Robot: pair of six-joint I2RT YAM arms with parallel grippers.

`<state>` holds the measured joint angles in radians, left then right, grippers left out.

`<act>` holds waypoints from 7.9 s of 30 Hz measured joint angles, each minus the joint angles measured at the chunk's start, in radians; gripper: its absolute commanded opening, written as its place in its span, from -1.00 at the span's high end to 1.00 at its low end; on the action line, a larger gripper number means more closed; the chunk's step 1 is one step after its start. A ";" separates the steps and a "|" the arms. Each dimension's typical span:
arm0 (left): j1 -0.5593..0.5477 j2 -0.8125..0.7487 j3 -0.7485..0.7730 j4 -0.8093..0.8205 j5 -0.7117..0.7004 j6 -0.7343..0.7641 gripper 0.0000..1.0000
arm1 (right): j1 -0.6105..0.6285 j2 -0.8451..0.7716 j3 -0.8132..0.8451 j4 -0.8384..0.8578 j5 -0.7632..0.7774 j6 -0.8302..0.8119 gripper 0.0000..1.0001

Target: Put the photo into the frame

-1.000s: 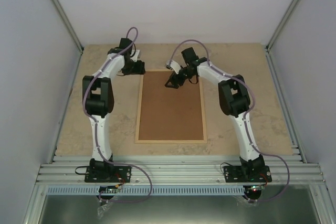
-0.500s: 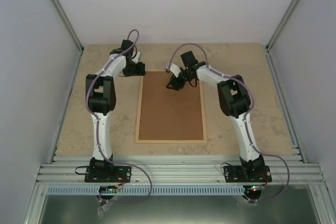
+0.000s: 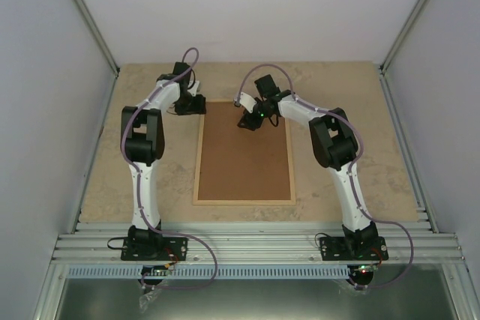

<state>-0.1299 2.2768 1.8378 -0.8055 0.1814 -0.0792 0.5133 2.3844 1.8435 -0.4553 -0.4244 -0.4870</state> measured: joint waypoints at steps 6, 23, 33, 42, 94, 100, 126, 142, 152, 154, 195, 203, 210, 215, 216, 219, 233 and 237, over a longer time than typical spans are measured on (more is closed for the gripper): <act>0.000 0.000 0.000 0.000 0.000 0.000 -0.26 | 0.000 -0.002 -0.006 0.007 -0.001 0.000 -0.27; -0.001 0.000 -0.008 -0.001 -0.032 0.005 -0.21 | 0.000 -0.003 -0.006 0.007 -0.001 0.000 -0.27; -0.035 0.014 -0.005 0.001 -0.085 0.026 -0.23 | 0.000 -0.003 -0.006 0.007 0.000 0.000 -0.25; -0.042 0.027 0.020 -0.023 -0.105 0.026 -0.32 | 0.000 -0.003 -0.006 0.008 0.002 0.000 -0.24; -0.024 0.028 0.042 -0.032 -0.069 0.037 -0.13 | 0.000 -0.003 -0.001 0.003 0.003 0.001 -0.20; -0.021 0.028 0.042 -0.033 -0.060 0.034 -0.13 | 0.000 -0.003 0.000 0.003 0.003 0.002 -0.20; -0.018 0.006 -0.034 0.044 -0.042 0.030 -0.09 | 0.005 -0.002 0.002 -0.002 0.013 0.010 -0.18; -0.018 0.003 0.029 0.012 -0.005 0.029 -0.11 | 0.008 -0.002 0.003 -0.005 0.018 0.012 -0.18; -0.009 0.003 0.013 0.003 -0.005 0.029 -0.04 | 0.009 -0.002 0.006 -0.009 0.021 0.013 -0.17; -0.008 0.003 0.006 0.002 -0.007 0.026 -0.04 | 0.010 -0.002 0.007 -0.011 0.023 0.013 -0.17; -0.076 -0.010 -0.058 0.075 -0.163 0.035 0.02 | 0.012 -0.002 0.014 -0.025 0.034 0.013 -0.15; -0.077 -0.008 -0.041 0.068 -0.155 0.043 -0.16 | 0.013 0.001 0.024 -0.035 0.036 0.013 -0.15; -0.078 0.044 0.052 0.019 -0.047 0.056 -0.20 | 0.013 0.002 0.026 -0.038 0.036 0.013 -0.15; -0.063 0.045 0.084 0.003 -0.029 0.056 -0.14 | 0.013 0.002 0.026 -0.038 0.036 0.014 -0.15; -0.058 0.045 0.085 0.003 -0.029 0.057 -0.12 | 0.013 0.002 0.026 -0.038 0.036 0.014 -0.15; -0.045 0.045 0.085 -0.004 -0.030 0.057 -0.09 | 0.013 0.002 0.026 -0.038 0.036 0.016 -0.15; -0.029 0.037 0.029 0.013 -0.048 0.056 -0.03 | 0.013 0.003 0.029 -0.040 0.036 0.016 -0.16; -0.029 0.022 -0.005 0.045 -0.049 0.049 -0.04 | 0.013 0.015 0.068 -0.083 0.029 0.020 -0.19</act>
<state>-0.1593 2.2986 1.8324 -0.7605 0.1326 -0.0303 0.5266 2.3997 1.9118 -0.5385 -0.3954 -0.4667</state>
